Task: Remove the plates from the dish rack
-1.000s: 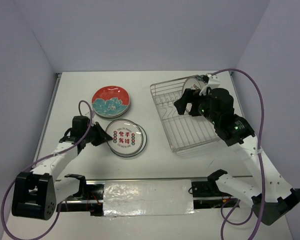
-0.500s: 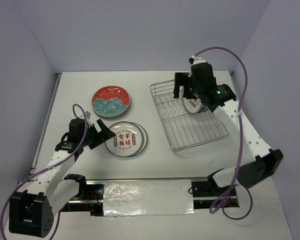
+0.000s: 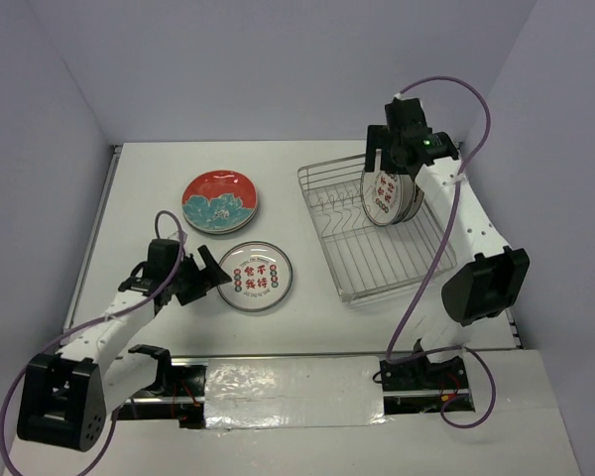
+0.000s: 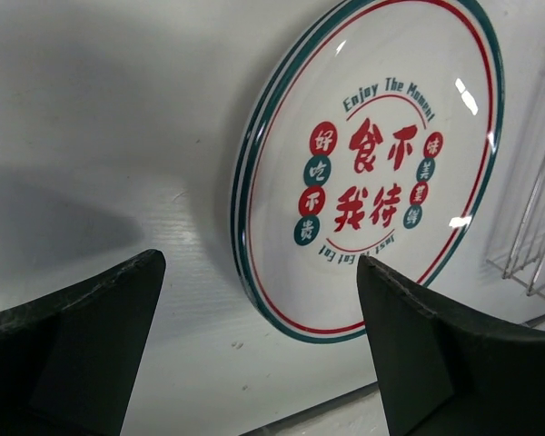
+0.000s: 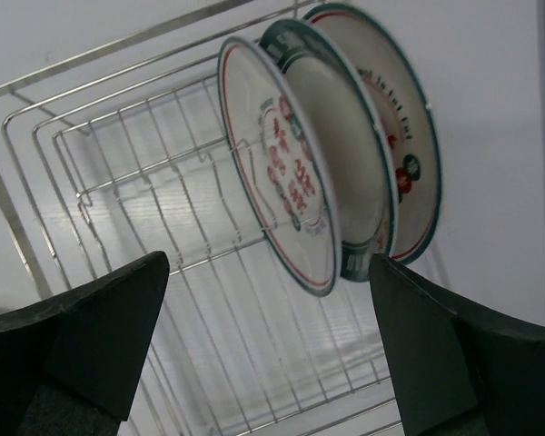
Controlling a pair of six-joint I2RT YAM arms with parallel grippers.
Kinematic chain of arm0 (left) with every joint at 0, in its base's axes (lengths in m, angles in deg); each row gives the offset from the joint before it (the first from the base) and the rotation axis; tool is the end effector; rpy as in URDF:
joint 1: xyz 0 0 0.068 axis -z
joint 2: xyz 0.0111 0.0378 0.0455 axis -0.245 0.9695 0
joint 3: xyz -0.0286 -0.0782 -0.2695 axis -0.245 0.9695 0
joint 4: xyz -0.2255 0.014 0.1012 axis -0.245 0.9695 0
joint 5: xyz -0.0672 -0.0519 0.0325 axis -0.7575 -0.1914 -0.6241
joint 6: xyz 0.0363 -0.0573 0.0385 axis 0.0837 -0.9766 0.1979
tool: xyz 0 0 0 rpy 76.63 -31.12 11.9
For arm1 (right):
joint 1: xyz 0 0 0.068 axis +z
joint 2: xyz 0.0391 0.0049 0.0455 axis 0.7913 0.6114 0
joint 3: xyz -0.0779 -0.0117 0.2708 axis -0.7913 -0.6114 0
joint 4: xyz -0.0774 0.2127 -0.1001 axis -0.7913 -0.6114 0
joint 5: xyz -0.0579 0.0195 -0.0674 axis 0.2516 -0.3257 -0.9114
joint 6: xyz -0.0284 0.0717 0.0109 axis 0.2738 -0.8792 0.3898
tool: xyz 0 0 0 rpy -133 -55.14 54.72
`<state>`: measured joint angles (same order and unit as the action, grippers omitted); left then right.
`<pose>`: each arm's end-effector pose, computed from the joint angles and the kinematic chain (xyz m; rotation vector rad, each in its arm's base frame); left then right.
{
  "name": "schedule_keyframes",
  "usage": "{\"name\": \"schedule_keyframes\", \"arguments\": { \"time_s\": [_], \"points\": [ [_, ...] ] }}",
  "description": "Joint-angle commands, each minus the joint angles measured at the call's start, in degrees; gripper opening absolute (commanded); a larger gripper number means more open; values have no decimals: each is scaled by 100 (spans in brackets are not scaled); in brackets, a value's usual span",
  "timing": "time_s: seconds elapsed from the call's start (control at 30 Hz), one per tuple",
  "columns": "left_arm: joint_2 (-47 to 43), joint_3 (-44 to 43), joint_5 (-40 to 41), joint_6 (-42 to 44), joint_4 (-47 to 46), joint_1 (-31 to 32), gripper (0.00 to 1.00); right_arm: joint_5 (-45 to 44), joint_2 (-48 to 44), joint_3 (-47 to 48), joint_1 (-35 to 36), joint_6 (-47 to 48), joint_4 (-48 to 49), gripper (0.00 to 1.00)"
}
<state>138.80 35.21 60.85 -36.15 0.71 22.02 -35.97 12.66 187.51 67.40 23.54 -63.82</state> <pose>0.1943 -0.0435 0.1692 -0.6423 2.3819 -0.7145 0.3562 0.0757 0.3698 0.0778 2.3084 -0.1171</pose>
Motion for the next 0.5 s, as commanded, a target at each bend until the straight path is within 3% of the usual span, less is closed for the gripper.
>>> {"name": "schedule_keyframes", "arguments": {
  "time_s": [0.0, 0.1, 0.13, 0.37, 0.47],
  "points": [
    [-434, -343, 453, 46, 480, 78, 99, -287, 207, 423, -252, 395, 32, 97],
    [-1225, -738, 1041, 134, 1106, 78, 100, -428, 470, 546, -270, 721, 32, 80],
    [-1401, -1009, 1139, 221, 1483, 78, 100, -428, 532, 581, -279, 766, 6, 69],
    [-2167, -2241, 1027, 1073, 2382, 87, 99, -665, 936, 564, -270, 1029, 286, 58],
    [-2229, -2488, 965, 1346, 2550, 87, 100, -621, 1156, 537, -279, 1083, 322, 48]
  ]
}}
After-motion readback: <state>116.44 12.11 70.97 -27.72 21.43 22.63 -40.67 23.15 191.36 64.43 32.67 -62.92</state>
